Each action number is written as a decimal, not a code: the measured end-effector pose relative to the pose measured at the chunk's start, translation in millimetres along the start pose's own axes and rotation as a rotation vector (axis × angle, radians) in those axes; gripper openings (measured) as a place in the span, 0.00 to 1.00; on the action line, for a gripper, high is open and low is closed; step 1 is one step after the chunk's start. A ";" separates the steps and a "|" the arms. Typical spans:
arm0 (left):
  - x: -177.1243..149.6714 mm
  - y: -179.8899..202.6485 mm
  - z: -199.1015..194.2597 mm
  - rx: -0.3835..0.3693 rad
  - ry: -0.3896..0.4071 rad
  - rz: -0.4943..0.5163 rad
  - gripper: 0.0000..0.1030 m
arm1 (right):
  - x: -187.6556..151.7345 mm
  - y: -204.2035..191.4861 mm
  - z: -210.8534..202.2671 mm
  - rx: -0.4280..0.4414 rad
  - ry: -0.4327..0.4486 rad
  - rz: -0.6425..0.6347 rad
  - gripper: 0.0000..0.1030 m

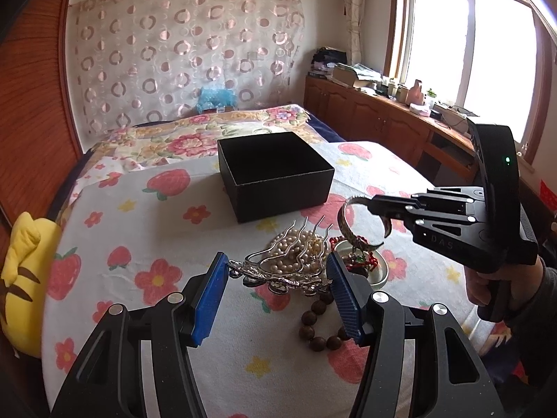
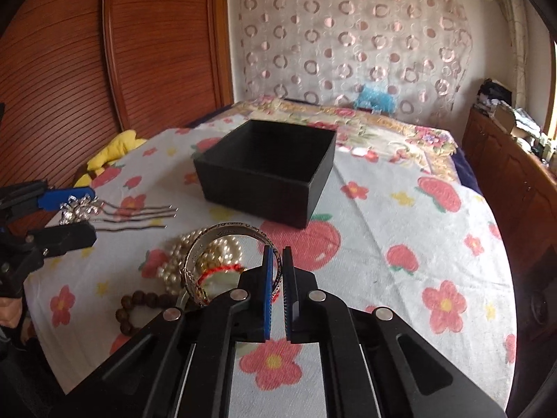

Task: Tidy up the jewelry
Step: 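Lift the silver hairpin comb with the left tool while the right tool grasps the silver bangle, then carry the hairpin comb into the black box and open the left tool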

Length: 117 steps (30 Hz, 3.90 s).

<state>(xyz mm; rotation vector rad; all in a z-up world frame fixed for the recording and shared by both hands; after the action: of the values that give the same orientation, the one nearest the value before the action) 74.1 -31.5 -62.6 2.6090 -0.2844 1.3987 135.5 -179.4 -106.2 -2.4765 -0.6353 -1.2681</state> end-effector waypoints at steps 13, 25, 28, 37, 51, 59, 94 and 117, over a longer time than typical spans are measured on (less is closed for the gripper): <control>1.5 -3.1 -1.3 0.008 0.007 -0.005 0.54 | 16.3 5.5 37.6 -0.133 0.015 -0.015 0.06; -0.6 -5.8 -1.8 0.012 0.008 -0.010 0.54 | 33.4 22.6 31.7 -0.141 0.139 0.141 0.06; -1.3 -6.6 -2.6 0.012 0.010 -0.010 0.54 | 37.5 25.8 26.9 -0.118 0.165 0.178 0.06; 0.2 -5.9 -3.6 0.017 0.012 -0.004 0.54 | 39.8 28.1 28.5 -0.024 0.150 0.303 0.06; 0.9 -6.4 -3.0 0.021 0.014 -0.001 0.54 | 29.8 12.1 36.0 0.076 0.070 0.366 0.06; 23.1 -5.1 -1.3 0.036 0.048 0.023 0.54 | 41.3 19.4 39.0 0.021 0.081 0.294 0.06; 90.3 -36.6 93.9 0.124 0.046 0.044 0.54 | 74.4 64.1 65.3 -0.027 0.082 0.166 0.26; 74.1 -21.0 98.3 0.133 0.018 0.078 0.64 | 40.5 43.3 17.1 -0.007 0.083 0.110 0.26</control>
<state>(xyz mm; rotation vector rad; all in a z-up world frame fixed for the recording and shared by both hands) 198.4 -40.9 -55.7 2.7171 -0.3032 1.5146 190.1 -199.0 -85.2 -2.4139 -0.4691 -1.3248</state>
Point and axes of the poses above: each gripper's, at about its wrist camera, not at the fingertips, and z roughly the way its jaws point, y to its right, x to its top, the point moved 4 cm from there along z, roughly the way its jaws point, and after that the axes turned 6 degrees about y, right-handed, at the moved point
